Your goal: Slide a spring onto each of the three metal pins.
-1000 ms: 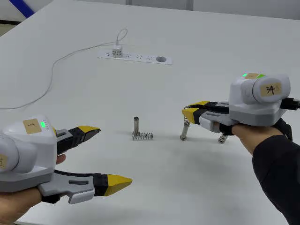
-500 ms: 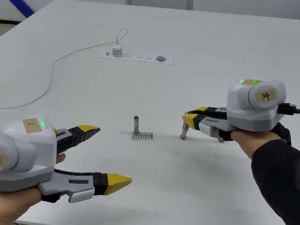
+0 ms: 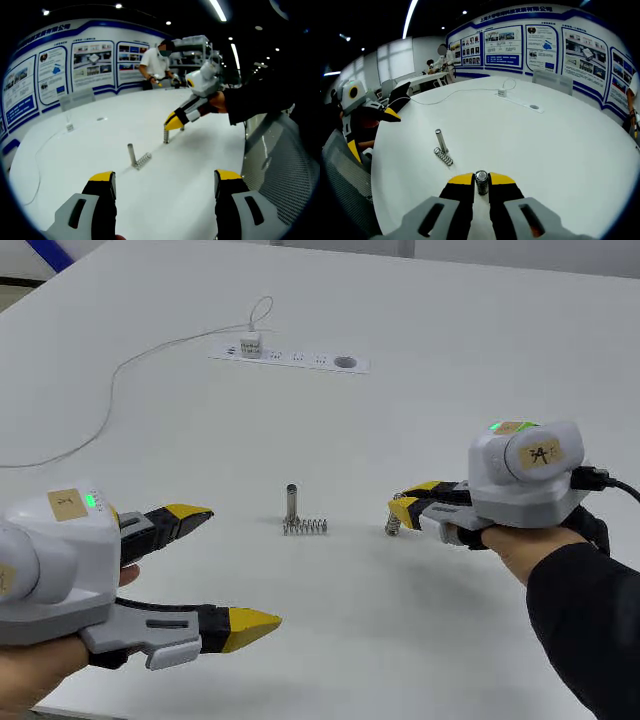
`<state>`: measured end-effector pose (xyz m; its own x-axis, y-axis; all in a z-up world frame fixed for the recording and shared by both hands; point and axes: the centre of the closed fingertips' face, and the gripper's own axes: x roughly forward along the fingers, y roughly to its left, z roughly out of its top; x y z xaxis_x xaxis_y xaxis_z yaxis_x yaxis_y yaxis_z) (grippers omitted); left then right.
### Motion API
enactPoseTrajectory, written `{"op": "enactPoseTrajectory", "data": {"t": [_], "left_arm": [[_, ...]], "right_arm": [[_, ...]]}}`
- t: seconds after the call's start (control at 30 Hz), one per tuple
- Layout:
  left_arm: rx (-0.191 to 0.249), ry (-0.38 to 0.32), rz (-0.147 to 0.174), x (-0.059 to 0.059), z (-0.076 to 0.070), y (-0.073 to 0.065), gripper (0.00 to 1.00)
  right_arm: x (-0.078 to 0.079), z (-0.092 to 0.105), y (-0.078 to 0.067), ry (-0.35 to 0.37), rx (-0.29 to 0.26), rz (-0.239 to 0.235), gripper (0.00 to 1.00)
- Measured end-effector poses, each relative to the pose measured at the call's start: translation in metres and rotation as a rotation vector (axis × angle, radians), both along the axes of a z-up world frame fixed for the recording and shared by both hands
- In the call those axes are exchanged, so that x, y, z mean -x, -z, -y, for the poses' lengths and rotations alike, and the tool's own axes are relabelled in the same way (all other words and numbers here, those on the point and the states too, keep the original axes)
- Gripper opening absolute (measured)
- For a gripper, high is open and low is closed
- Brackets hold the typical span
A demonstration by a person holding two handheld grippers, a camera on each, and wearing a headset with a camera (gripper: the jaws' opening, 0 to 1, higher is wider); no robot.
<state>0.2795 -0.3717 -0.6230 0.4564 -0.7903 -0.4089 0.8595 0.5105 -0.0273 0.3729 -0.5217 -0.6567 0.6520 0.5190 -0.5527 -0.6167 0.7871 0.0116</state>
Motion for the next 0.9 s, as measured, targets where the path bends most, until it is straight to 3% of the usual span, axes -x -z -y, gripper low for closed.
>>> {"op": "enactPoseTrajectory", "data": {"t": [0.5,0.9], "left_arm": [[0.004,-0.004,0.002,0.0,-0.001,0.0,0.82],[0.008,-0.002,0.005,0.0,0.0,-0.001,0.82]], "right_arm": [[0.003,0.002,0.008,0.005,0.018,-0.034,0.13],[0.02,0.009,0.016,0.013,0.036,-0.055,0.15]]}}
